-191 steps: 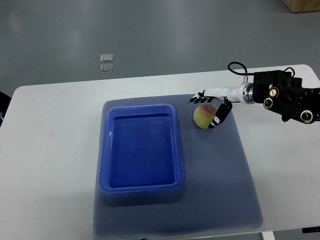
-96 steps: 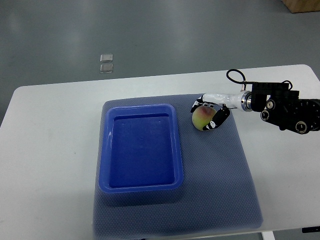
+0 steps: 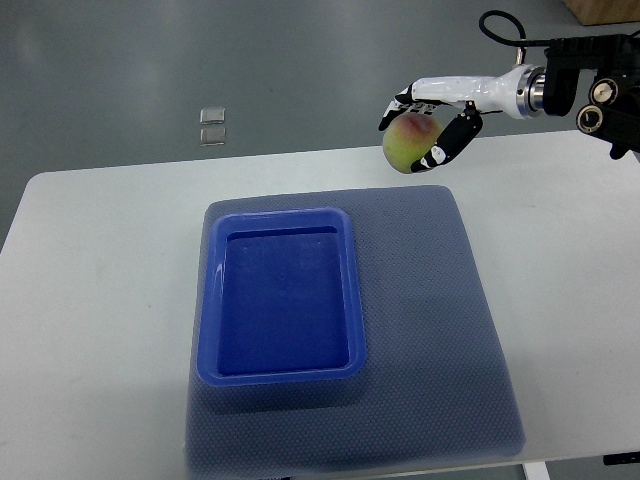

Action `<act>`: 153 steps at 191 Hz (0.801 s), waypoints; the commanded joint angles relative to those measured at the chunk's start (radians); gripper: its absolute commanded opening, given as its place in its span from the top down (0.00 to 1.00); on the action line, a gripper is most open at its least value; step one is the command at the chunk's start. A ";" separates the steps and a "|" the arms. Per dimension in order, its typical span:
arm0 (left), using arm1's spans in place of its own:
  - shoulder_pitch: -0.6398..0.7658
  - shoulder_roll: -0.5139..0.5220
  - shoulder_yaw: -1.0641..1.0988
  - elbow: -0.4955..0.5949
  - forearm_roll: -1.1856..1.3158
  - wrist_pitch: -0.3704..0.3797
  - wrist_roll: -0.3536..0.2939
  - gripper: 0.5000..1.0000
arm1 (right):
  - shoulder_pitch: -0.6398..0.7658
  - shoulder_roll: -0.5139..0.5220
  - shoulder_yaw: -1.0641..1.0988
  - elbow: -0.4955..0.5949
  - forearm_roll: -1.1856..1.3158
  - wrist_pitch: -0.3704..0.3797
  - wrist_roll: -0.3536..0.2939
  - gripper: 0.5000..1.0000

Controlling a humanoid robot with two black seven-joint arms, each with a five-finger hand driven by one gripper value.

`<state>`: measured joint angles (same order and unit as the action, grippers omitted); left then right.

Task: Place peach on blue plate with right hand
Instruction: 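Carry the peach with the right hand over the blue tray and lower it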

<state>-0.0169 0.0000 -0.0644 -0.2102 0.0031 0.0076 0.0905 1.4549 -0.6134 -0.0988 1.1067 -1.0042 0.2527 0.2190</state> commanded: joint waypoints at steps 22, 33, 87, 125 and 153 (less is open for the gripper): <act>0.000 0.000 0.000 0.002 0.000 0.000 0.000 0.00 | 0.016 0.031 -0.001 0.025 0.013 -0.013 -0.003 1.00; 0.000 0.000 0.000 0.002 0.000 0.000 0.000 0.00 | 0.016 0.080 -0.002 0.022 0.035 -0.036 -0.004 1.00; 0.002 0.000 0.000 -0.001 0.000 -0.001 0.000 0.00 | -0.019 0.374 -0.116 -0.100 0.091 -0.124 -0.017 1.00; 0.002 0.000 0.000 0.000 0.000 0.000 0.000 0.00 | -0.082 0.537 -0.127 -0.200 0.082 -0.127 -0.017 1.00; 0.002 0.000 -0.002 0.000 0.000 -0.001 0.000 0.00 | -0.128 0.612 -0.127 -0.266 0.075 -0.127 -0.017 1.00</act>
<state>-0.0152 0.0000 -0.0654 -0.2101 0.0031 0.0066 0.0905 1.3555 -0.0449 -0.2254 0.8797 -0.9253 0.1253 0.2024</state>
